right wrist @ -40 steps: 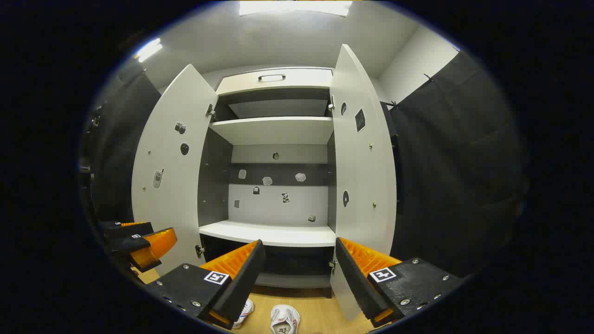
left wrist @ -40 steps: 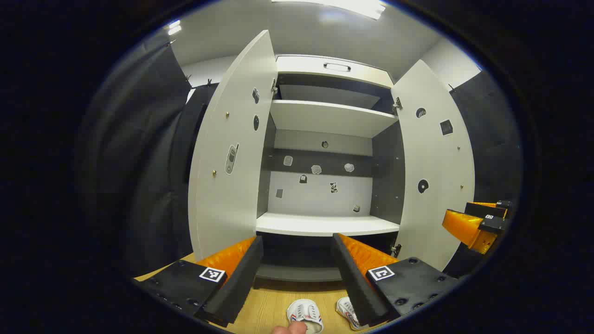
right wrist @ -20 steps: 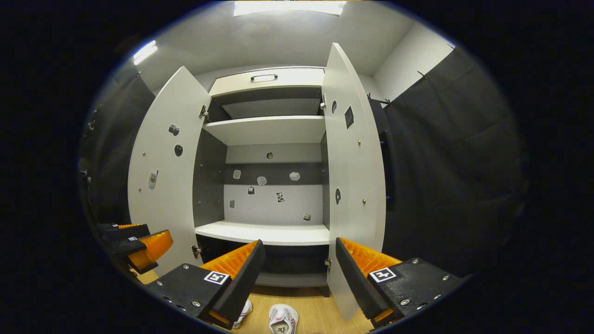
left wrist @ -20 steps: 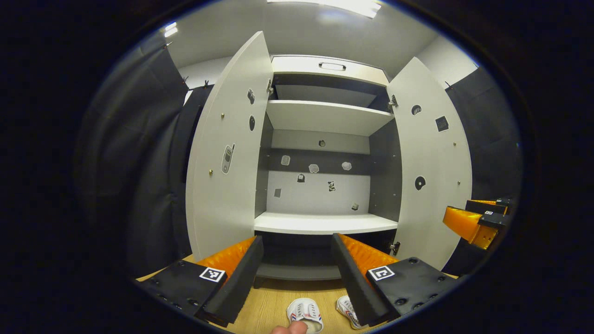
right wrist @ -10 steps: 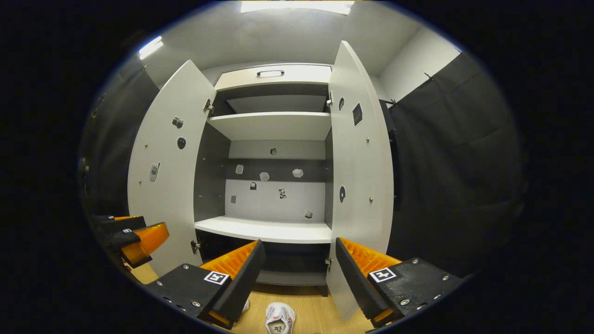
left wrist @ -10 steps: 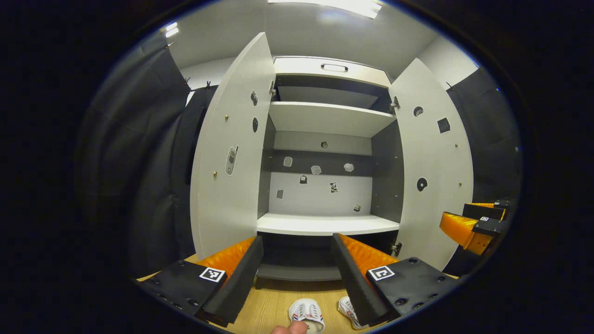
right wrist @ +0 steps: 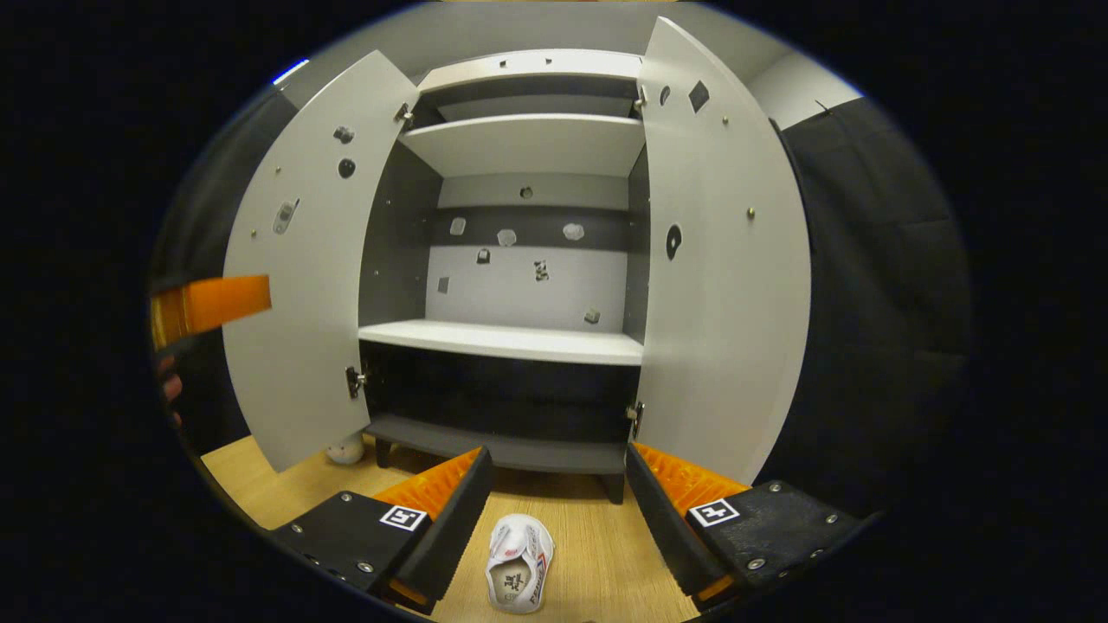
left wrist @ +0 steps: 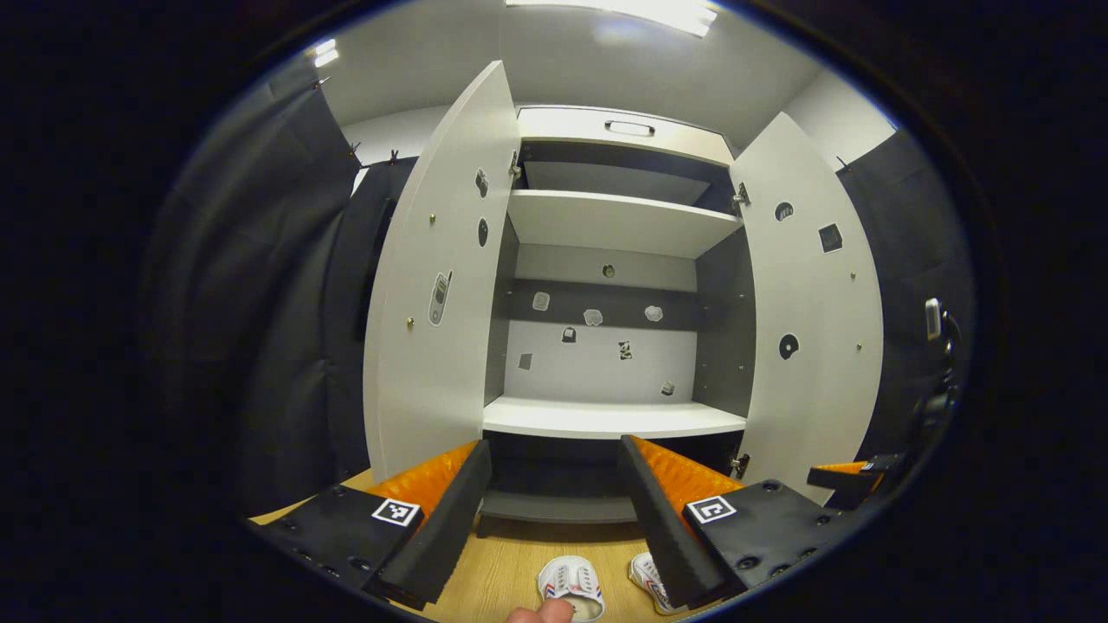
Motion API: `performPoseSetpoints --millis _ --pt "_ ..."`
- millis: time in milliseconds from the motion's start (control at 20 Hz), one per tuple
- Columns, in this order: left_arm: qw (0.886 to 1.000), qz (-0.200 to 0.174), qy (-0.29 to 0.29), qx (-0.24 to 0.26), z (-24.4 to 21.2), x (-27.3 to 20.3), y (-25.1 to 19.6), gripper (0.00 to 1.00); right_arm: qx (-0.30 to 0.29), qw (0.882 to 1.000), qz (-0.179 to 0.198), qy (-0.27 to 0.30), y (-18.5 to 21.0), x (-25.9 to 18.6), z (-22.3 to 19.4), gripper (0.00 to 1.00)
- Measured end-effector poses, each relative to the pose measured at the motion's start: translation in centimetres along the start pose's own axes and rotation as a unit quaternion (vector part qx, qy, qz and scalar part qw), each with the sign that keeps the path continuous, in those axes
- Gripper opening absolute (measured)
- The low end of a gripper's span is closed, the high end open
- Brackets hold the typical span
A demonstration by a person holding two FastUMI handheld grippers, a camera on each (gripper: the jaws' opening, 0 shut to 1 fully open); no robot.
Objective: Grab one shoe with the right hand and put it into the shoe cabinet, grab the other shoe with the left hand and put it into the shoe cabinet; then close the right door with the right hand and the left door with the left hand.
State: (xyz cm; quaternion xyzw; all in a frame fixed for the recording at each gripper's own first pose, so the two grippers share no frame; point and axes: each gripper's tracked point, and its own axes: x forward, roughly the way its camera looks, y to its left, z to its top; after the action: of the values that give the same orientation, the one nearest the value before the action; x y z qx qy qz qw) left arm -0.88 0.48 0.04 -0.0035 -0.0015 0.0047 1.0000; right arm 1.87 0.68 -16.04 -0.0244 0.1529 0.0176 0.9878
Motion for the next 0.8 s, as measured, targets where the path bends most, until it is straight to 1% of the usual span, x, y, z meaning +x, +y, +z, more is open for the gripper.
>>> performPoseSetpoints --millis 200,400,700,800 --pt "1.000 0.002 0.002 0.001 -0.2 0.0 0.3 0.96 -0.007 0.997 0.001 0.075 0.3 1.6 -7.0 0.94" --pt "1.000 0.003 0.003 -0.001 -0.3 -0.1 0.4 0.96 -0.021 0.990 0.009 0.137 0.4 2.6 -12.6 0.95" --pt "1.000 0.010 0.002 -0.003 -0.3 0.0 0.9 0.96 -0.033 0.980 0.019 0.196 1.1 4.2 -17.8 0.95" --pt "1.000 0.013 0.001 -0.001 -0.4 -0.1 1.2 0.96 -0.037 0.974 0.018 0.224 1.0 4.4 -19.7 0.95"
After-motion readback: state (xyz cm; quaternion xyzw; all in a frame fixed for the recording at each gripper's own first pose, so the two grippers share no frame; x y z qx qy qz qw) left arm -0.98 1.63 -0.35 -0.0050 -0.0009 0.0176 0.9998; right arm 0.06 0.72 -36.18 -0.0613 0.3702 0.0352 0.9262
